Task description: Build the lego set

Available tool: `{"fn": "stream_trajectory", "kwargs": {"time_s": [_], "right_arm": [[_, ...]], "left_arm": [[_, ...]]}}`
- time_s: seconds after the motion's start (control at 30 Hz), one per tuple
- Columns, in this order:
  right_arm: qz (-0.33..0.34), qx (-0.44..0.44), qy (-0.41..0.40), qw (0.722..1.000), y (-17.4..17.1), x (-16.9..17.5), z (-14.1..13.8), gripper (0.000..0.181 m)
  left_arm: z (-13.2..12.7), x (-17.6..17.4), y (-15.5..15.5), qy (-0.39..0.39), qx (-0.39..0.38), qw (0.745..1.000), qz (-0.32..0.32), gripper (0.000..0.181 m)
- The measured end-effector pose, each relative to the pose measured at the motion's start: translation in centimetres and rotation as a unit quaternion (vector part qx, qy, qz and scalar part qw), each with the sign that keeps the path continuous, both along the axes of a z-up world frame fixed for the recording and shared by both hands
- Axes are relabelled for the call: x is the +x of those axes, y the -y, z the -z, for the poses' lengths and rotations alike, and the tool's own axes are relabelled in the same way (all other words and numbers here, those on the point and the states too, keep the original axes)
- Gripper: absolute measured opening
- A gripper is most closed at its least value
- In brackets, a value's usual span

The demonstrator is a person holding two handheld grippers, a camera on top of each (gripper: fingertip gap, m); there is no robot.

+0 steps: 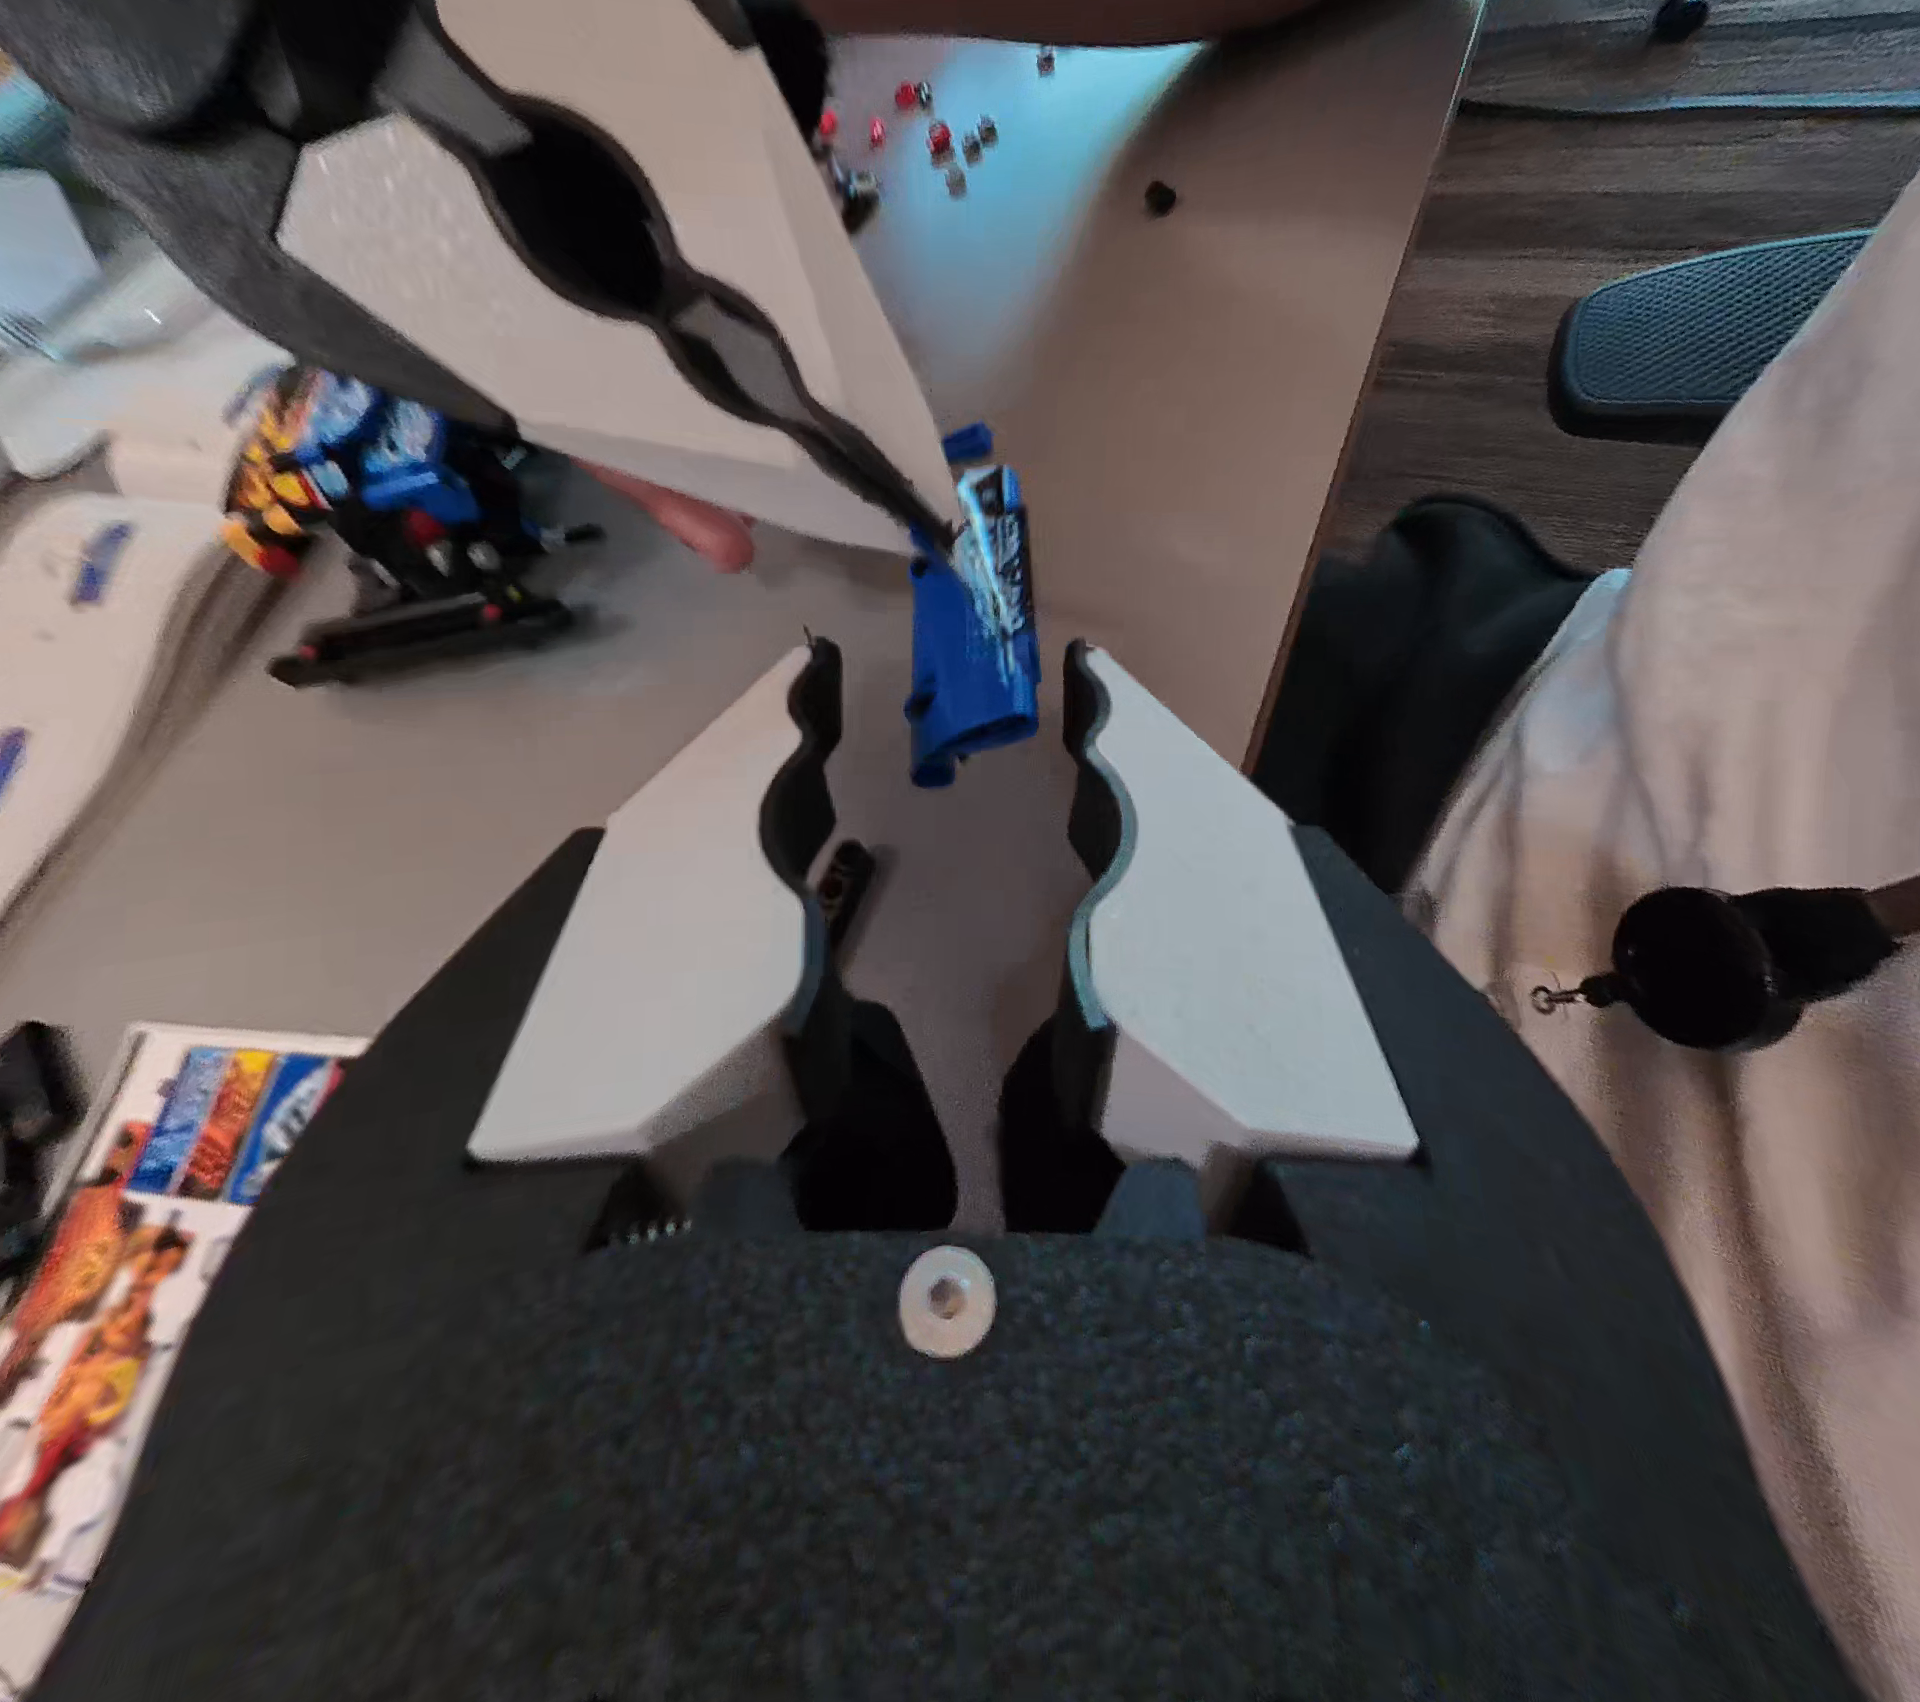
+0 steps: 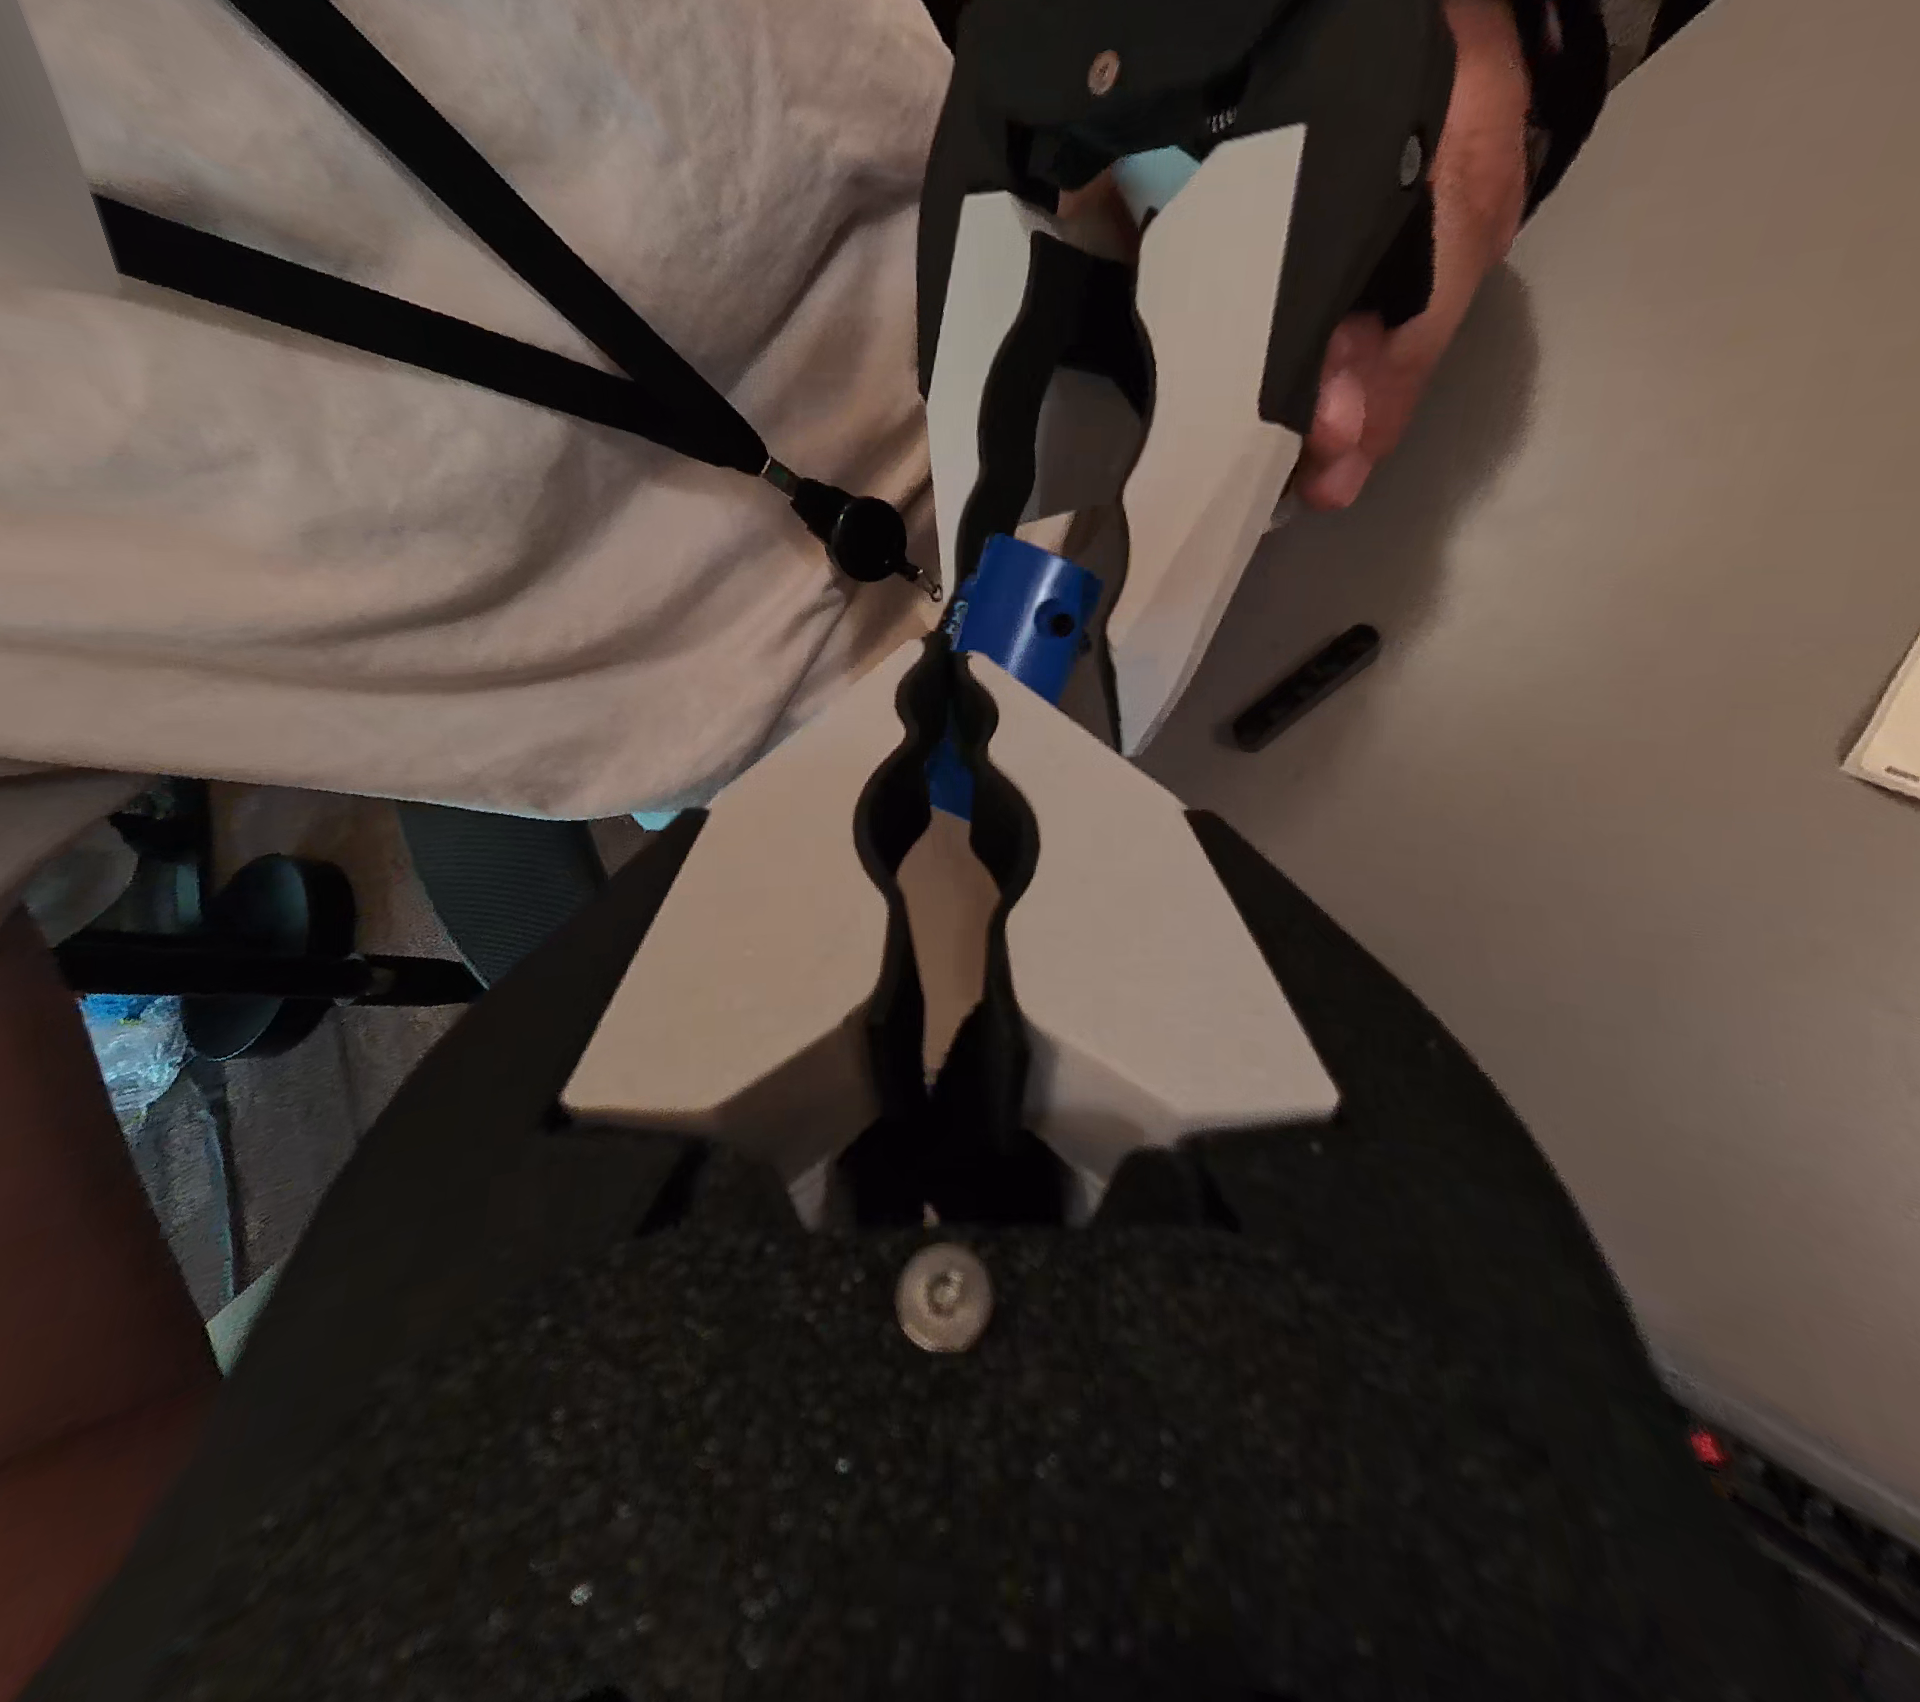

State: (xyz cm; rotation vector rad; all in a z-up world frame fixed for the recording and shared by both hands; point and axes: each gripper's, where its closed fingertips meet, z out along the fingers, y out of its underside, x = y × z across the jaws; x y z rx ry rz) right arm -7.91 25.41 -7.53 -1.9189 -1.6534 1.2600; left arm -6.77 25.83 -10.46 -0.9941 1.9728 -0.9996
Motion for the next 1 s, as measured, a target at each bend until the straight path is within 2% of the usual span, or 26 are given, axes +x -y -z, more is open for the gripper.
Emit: {"fn": "stream_trajectory", "kwargs": {"time_s": [0.03,0.1,0.2,0.3,0.4,0.57,0.6,0.67,0.73,0.8,0.87,1.0], "right_arm": [[0.003,0.005,-0.002,1.000,-0.2,-0.1,-0.1,0.000],[0.006,0.009,-0.008,1.000,-0.3,-0.1,-0.3,0.000],[0.019,0.021,-0.007,1.000,-0.9,0.2,-0.2,0.000],[0.047,0.050,-0.012,0.998,-2.2,0.5,-0.2,0.000],[0.066,0.084,0.006,0.994,-3.2,0.9,0.3,0.000],[0.062,0.108,0.057,0.991,-3.0,1.4,1.2,0.000],[0.055,0.101,0.053,0.992,-2.6,1.4,1.0,0.000],[0.060,0.091,0.008,0.994,-2.3,1.5,-1.0,0.000],[0.075,0.092,0.043,0.992,-2.7,2.7,-0.5,0.000],[0.066,0.058,0.019,0.996,-2.0,2.7,-1.0,0.000],[0.059,0.027,0.033,0.997,-1.5,2.8,-0.4,0.000],[0.053,-0.018,0.050,0.997,-1.2,2.2,1.5,0.000]], "left_arm": [[-0.5,0.1,0.2,0.016,0.007,1.000,0.004,0.036],[-0.6,0.2,0.4,0.027,0.025,0.999,0.009,0.014],[-0.1,0.8,-1.2,0.029,0.066,0.997,-0.025,0.012],[0.1,0.9,-2.3,0.025,0.059,0.997,-0.039,0.006],[0.6,0.8,-3.1,0.013,0.067,0.997,-0.047,0.005],[2.1,0.5,-3.8,-0.006,0.127,0.990,-0.054,0.005],[2.9,0.3,-4.6,-0.025,0.145,0.987,-0.069,0.005],[2.8,-0.2,-4.9,-0.024,0.145,0.987,-0.064,0.005],[2.3,0.0,-3.9,0.007,0.163,0.986,-0.046,0.005],[2.8,0.3,-2.8,0.013,0.202,0.979,-0.024,0.014],[3.1,0.4,-2.2,0.018,0.217,0.976,-0.005,0.024],[2.5,0.2,-2.4,0.005,0.162,0.987,0.005,0.043]]}}
